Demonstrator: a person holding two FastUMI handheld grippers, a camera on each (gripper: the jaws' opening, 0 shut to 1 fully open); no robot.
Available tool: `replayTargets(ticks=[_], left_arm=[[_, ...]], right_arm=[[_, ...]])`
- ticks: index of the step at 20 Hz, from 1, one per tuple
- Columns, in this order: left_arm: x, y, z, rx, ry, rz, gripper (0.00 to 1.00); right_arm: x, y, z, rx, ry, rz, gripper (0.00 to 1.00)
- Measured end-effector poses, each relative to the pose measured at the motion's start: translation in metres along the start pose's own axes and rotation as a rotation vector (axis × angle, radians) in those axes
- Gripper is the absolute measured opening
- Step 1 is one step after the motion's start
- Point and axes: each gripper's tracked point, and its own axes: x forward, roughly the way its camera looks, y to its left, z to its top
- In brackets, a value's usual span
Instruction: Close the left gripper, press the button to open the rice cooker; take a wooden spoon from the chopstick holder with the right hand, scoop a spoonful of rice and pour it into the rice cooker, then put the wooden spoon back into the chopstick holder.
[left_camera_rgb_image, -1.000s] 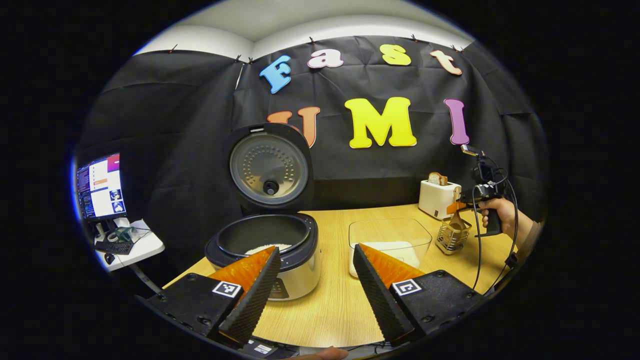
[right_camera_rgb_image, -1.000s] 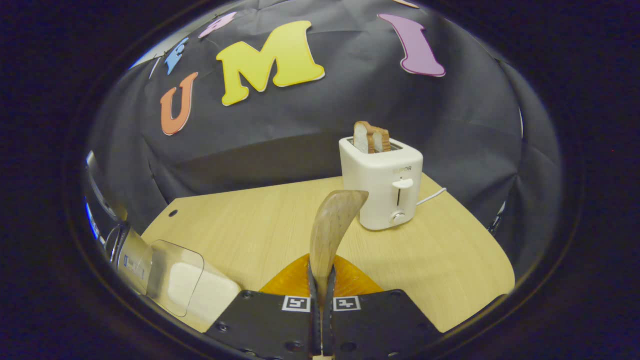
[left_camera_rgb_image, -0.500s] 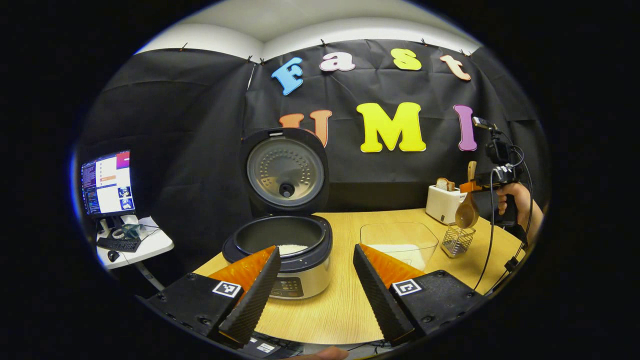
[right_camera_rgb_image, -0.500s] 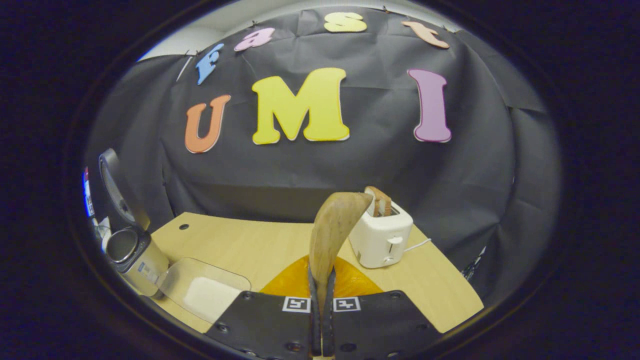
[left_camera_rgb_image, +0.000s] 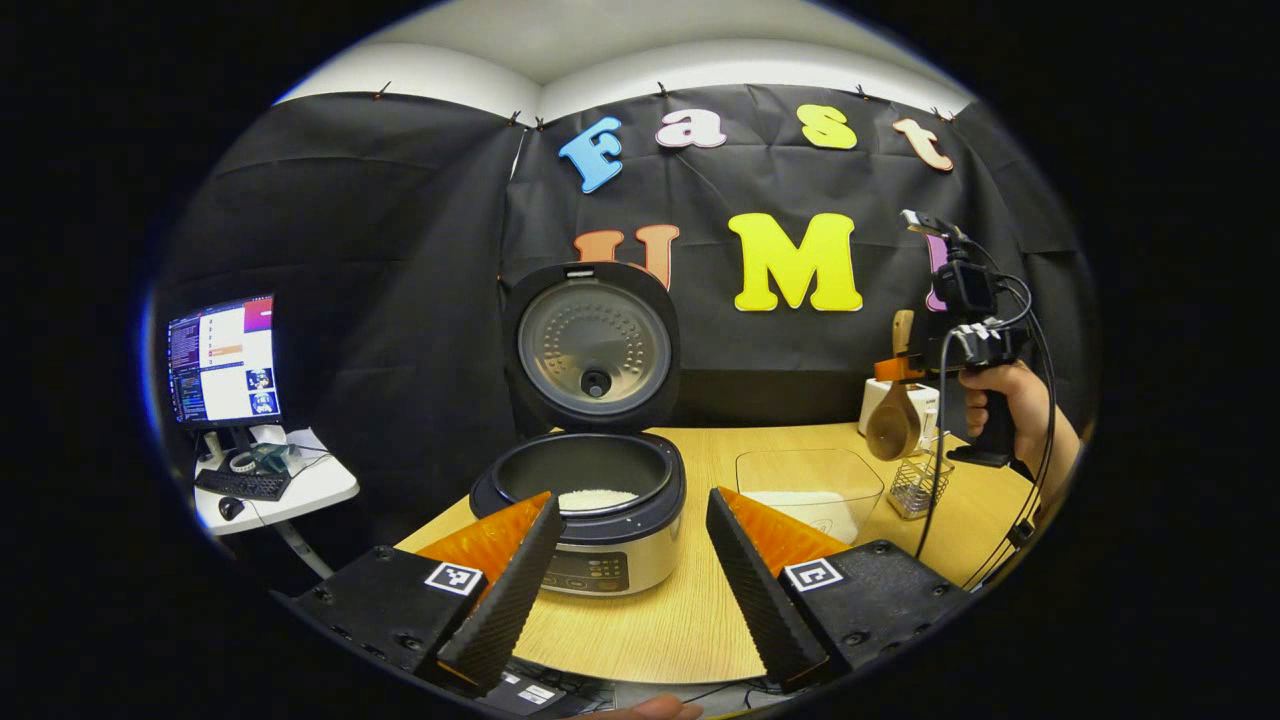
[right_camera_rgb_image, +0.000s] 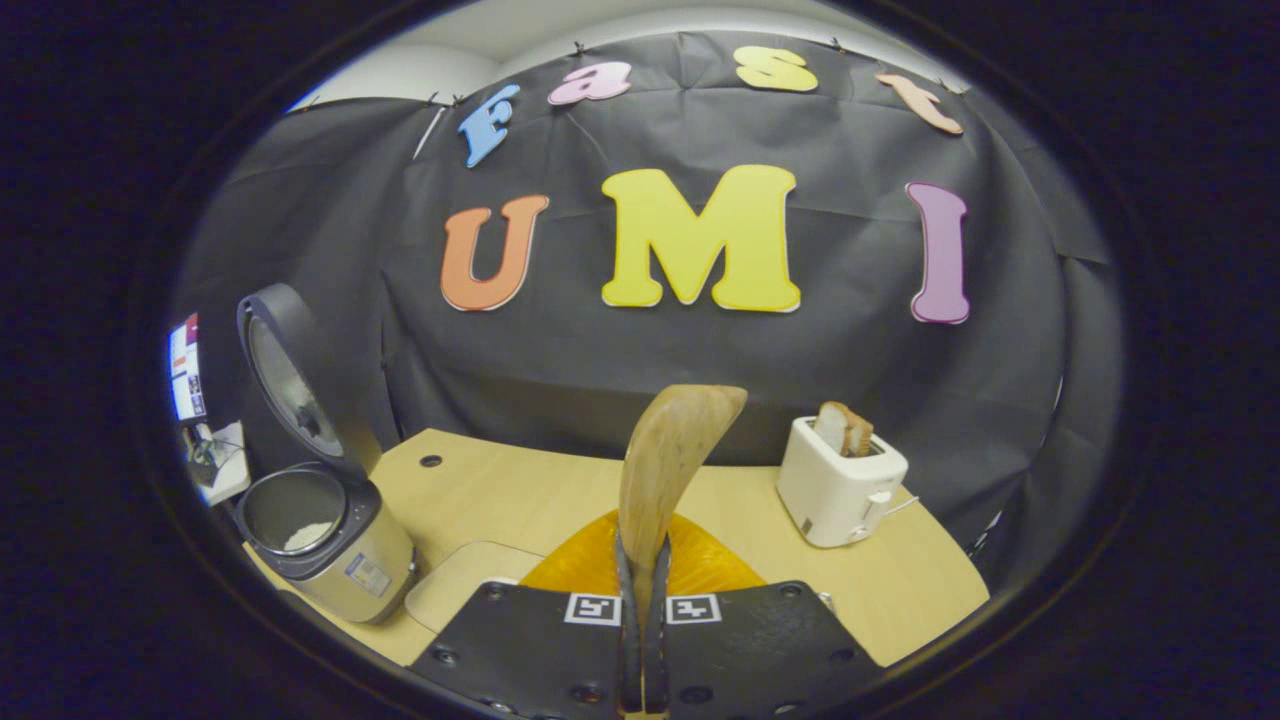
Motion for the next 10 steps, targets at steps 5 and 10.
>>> replayTargets(ticks=[5,10], left_arm=[[-0.001,-0.003,-0.002,0.014,0.004,-0.033,0.94],[0.001,-0.001,-0.005,0.019,0.011,-0.025,0.93]], right_arm=[[0.024,0.028,-0.040,0.002,0.013,-0.074,0.02],[0.049,0.039,-0.085,0.015,0.059,-0.124,0.01]])
